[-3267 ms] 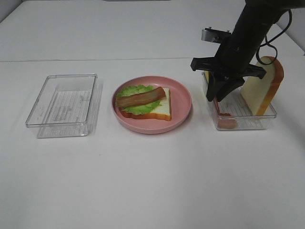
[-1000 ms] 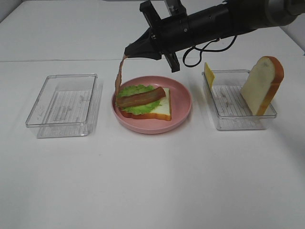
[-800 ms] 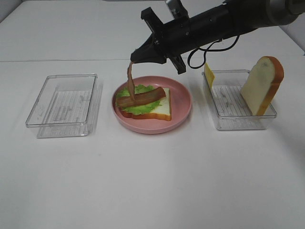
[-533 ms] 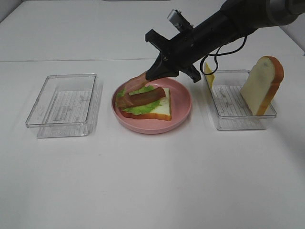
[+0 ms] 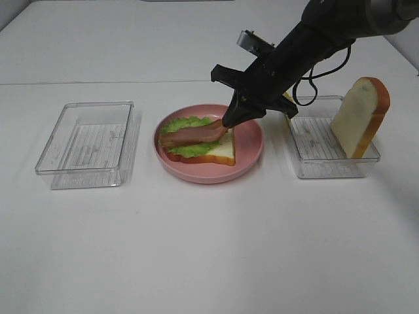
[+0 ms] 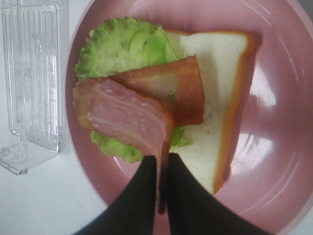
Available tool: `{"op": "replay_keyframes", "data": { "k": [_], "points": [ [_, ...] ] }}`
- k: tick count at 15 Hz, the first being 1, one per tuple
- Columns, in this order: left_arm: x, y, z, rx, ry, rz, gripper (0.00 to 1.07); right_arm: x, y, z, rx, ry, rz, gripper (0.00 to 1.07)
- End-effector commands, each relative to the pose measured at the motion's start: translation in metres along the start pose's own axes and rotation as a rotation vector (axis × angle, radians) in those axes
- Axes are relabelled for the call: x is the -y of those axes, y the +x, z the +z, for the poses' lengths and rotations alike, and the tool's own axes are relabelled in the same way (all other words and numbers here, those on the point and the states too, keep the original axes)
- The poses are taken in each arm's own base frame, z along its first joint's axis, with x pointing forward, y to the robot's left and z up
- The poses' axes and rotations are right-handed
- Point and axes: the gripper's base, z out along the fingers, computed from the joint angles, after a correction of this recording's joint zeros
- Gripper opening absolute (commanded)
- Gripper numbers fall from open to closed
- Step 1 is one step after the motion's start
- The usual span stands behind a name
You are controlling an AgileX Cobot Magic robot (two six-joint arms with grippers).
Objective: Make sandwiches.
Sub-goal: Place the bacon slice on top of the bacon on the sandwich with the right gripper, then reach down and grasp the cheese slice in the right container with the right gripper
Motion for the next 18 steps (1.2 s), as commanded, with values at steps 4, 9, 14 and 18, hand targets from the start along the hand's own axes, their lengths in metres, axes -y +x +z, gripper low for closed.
{"op": "replay_keyframes", "data": {
  "k": [4,9,14,18],
  "points": [
    [-0.001,0.002,-0.001,0.025,-0.004,0.004,0.68,-0.002,0.001,-0.001,-0.012,-0.003,-0.037,0.61],
    [-0.001,0.002,-0.001,0.025,-0.004,0.004,0.68,-0.014,0.0,-0.023,0.024,-0.011,-0.098,0.68],
    [-0.001,0.002,-0.001,0.025,-0.004,0.004,0.68,-0.031,0.001,-0.07,0.12,0.055,-0.197,0.68],
    [-0.001,0.002,-0.001,0.025,-0.004,0.004,0.68,-0.027,-0.013,-0.103,0.182,0.31,-0.244,0.68]
  ]
}}
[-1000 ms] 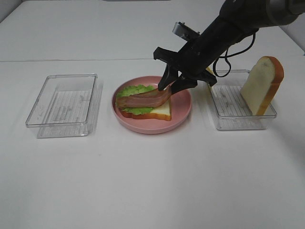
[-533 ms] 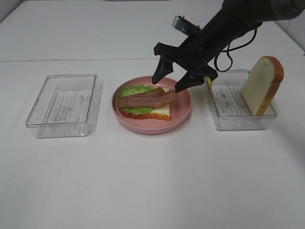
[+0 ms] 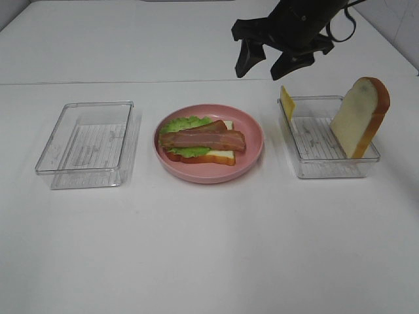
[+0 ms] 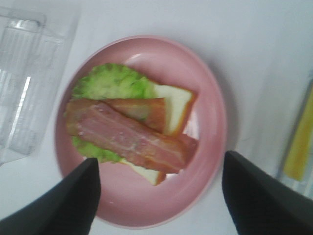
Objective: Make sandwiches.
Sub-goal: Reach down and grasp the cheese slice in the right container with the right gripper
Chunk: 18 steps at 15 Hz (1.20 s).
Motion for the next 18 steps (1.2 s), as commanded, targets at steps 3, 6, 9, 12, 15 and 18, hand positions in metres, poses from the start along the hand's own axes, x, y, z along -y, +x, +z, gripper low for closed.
{"op": "replay_keyframes", "data": {
  "k": [3,6,9,12,15,18],
  "points": [
    [-0.001,0.002,-0.001,0.025,-0.004,0.004,0.68,0.014,-0.013,-0.016,0.02,0.212,-0.036,0.68],
    [-0.001,0.002,-0.001,0.025,-0.004,0.004,0.68,0.018,-0.015,-0.005,-0.018,0.229,-0.039,0.68],
    [-0.001,0.002,-0.001,0.025,-0.004,0.004,0.68,0.026,-0.02,0.021,-0.095,0.238,-0.03,0.68],
    [-0.001,0.002,-0.001,0.025,-0.004,0.004,0.68,0.038,-0.021,0.036,-0.109,0.252,-0.004,0.67],
    [-0.001,0.002,-0.001,0.025,-0.004,0.004,0.68,0.051,-0.018,0.052,-0.136,0.26,0.02,0.63],
    [-0.001,0.002,-0.001,0.025,-0.004,0.004,0.68,0.054,-0.018,0.061,-0.127,0.259,0.019,0.56]
  ]
}}
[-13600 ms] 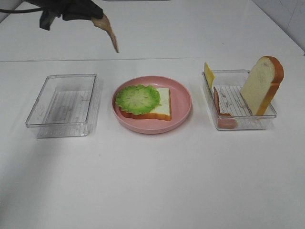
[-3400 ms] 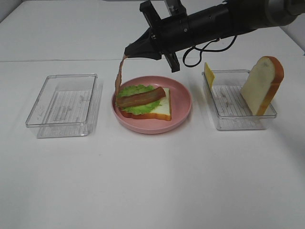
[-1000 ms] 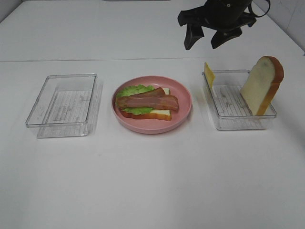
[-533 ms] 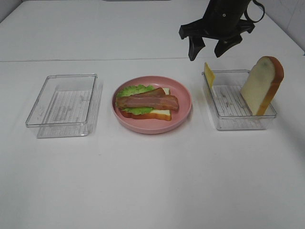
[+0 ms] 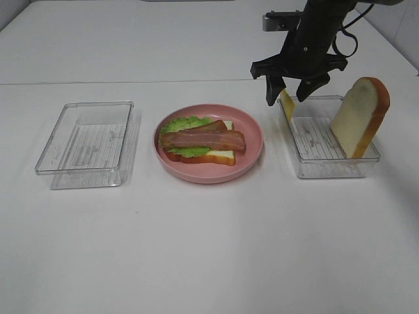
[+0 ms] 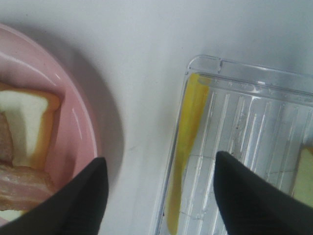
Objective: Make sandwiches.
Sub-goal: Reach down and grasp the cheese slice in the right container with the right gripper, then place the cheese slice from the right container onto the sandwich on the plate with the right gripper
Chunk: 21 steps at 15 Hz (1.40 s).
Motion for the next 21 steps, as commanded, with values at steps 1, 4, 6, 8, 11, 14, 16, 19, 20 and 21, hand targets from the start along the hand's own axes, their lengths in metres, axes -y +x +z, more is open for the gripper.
{"op": "replay_keyframes", "data": {
  "k": [1,4,6,8,11,14,16,19,20,21],
  "points": [
    [-0.001,0.002,-0.001,0.025,-0.004,0.004,0.68,0.0,-0.003,0.003,0.025,-0.001,0.009,0.54],
    [-0.001,0.002,-0.001,0.025,-0.004,0.004,0.68,0.0,-0.003,0.008,0.018,-0.001,0.009,0.53],
    [-0.001,0.002,-0.001,0.025,-0.004,0.004,0.68,0.001,-0.003,0.008,0.019,0.011,0.006,0.44],
    [-0.001,0.002,-0.001,0.025,-0.004,0.004,0.68,0.003,-0.003,0.008,0.017,0.024,0.006,0.31],
    [-0.001,0.002,-0.001,0.025,-0.004,0.004,0.68,0.004,-0.002,0.008,0.003,0.045,-0.006,0.07],
    [-0.001,0.002,-0.001,0.025,-0.004,0.004,0.68,0.005,-0.001,0.008,-0.002,0.05,-0.01,0.0],
    [-0.001,0.002,-0.001,0.025,-0.004,0.004,0.68,0.005,-0.001,0.003,0.001,0.05,-0.01,0.0],
    [-0.001,0.002,-0.001,0.025,-0.004,0.004,0.68,0.001,-0.004,-0.027,0.062,0.019,0.007,0.0],
    [-0.001,0.002,-0.001,0.025,-0.004,0.004,0.68,-0.001,-0.005,-0.041,0.092,0.002,0.012,0.0],
    [-0.001,0.002,-0.001,0.025,-0.004,0.004,0.68,-0.004,-0.005,-0.059,0.131,-0.029,0.018,0.0]
  ]
}}
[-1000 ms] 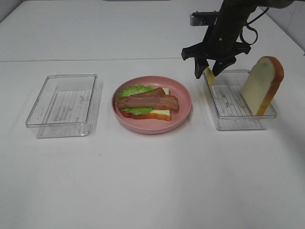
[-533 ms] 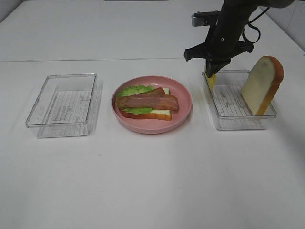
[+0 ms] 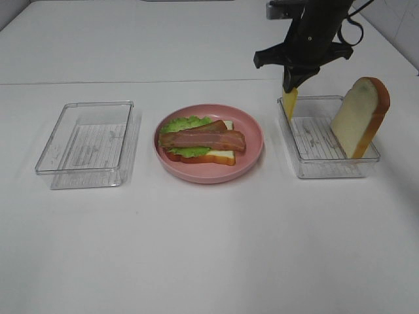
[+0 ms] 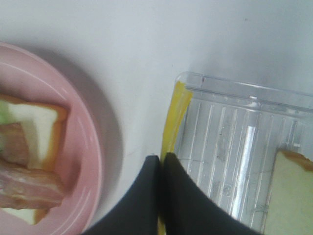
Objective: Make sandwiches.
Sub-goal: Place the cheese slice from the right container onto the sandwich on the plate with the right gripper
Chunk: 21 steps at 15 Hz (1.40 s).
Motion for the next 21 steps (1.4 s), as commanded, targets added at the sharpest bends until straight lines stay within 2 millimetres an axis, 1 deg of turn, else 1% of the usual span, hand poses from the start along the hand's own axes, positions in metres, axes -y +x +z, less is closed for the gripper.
{"op": "replay_keyframes", "data": {
  "k": [1,2,3,5,6,7,10,11,12,13,14,16,18,21],
  "points": [
    [-0.001,0.002,-0.001,0.025,-0.004,0.004,0.68,-0.006,-0.004,-0.034,0.071,-0.057,0.015,0.0],
    [-0.001,0.002,-0.001,0.025,-0.004,0.004,0.68,-0.011,-0.004,-0.045,0.093,-0.119,0.018,0.0],
    [-0.001,0.002,-0.001,0.025,-0.004,0.004,0.68,-0.02,-0.004,-0.052,0.105,-0.214,0.008,0.0],
    [-0.001,0.002,-0.001,0.025,-0.004,0.004,0.68,-0.038,-0.005,-0.058,0.12,-0.425,-0.015,0.0],
    [-0.001,0.002,-0.001,0.025,-0.004,0.004,0.68,-0.055,-0.005,-0.062,0.133,-0.574,-0.029,0.0],
    [-0.001,0.002,-0.001,0.025,-0.004,0.004,0.68,-0.06,-0.005,-0.063,0.134,-0.598,-0.039,0.0],
    [-0.001,0.002,-0.001,0.025,-0.004,0.005,0.68,-0.098,0.005,-0.058,0.066,-0.706,-0.093,0.0],
    [-0.001,0.002,-0.001,0.025,-0.004,0.005,0.68,-0.109,0.007,-0.051,0.043,-0.722,-0.098,0.0],
    [-0.001,0.002,-0.001,0.025,-0.004,0.005,0.68,-0.119,0.01,-0.038,0.003,-0.737,-0.085,0.0],
    [-0.001,0.002,-0.001,0.025,-0.004,0.005,0.68,-0.121,0.011,-0.029,-0.02,-0.742,-0.061,0.0],
    [-0.001,0.002,-0.001,0.025,-0.004,0.005,0.68,-0.124,0.012,-0.008,-0.065,-0.764,-0.01,0.0],
    [-0.001,0.002,-0.001,0.025,-0.004,0.005,0.68,-0.124,0.012,0.022,-0.088,-0.759,0.037,0.0],
    [-0.001,0.002,-0.001,0.025,-0.004,0.005,0.68,-0.124,0.014,0.036,-0.107,-0.752,0.051,0.0],
    [-0.001,0.002,-0.001,0.025,-0.004,0.005,0.68,-0.115,0.015,0.042,-0.102,-0.636,0.04,0.0]
  ]
}}
